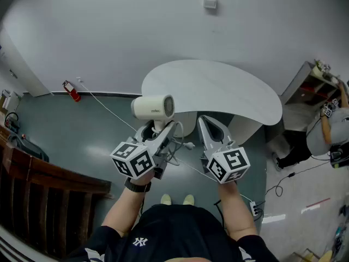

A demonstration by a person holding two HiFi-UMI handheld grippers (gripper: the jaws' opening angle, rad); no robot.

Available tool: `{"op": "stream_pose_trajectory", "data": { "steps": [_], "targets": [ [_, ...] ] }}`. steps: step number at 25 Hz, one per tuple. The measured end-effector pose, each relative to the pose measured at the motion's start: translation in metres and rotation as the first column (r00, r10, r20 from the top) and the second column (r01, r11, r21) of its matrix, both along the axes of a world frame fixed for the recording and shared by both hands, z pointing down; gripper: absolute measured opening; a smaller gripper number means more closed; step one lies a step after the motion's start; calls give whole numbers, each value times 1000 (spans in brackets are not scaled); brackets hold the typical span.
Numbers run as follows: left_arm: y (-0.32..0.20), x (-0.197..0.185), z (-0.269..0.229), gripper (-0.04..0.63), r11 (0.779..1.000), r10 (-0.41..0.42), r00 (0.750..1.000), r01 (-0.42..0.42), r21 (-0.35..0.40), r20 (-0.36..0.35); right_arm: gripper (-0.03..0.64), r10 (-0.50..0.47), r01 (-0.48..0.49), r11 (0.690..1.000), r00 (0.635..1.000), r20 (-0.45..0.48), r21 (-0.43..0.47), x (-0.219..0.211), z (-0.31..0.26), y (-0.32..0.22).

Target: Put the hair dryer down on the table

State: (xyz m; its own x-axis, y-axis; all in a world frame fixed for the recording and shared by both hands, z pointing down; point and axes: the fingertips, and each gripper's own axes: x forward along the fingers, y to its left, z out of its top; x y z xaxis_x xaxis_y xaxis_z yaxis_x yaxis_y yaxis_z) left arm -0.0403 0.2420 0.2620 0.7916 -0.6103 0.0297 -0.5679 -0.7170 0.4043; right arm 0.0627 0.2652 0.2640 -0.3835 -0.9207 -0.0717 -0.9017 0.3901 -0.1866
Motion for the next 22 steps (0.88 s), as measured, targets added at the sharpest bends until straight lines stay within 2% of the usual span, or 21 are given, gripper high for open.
{"op": "stream_pose_trajectory", "data": {
  "steps": [10, 22],
  "targets": [
    [7, -2, 0, 207, 1000, -28, 1000, 28, -2, 4, 20, -21, 21, 1000, 1000, 8, 1, 0, -1, 6],
    [-2, -4, 7, 207, 996, -95, 995, 95, -2, 25, 23, -73, 74, 997, 993, 95, -8, 15, 8, -5]
  ]
}}
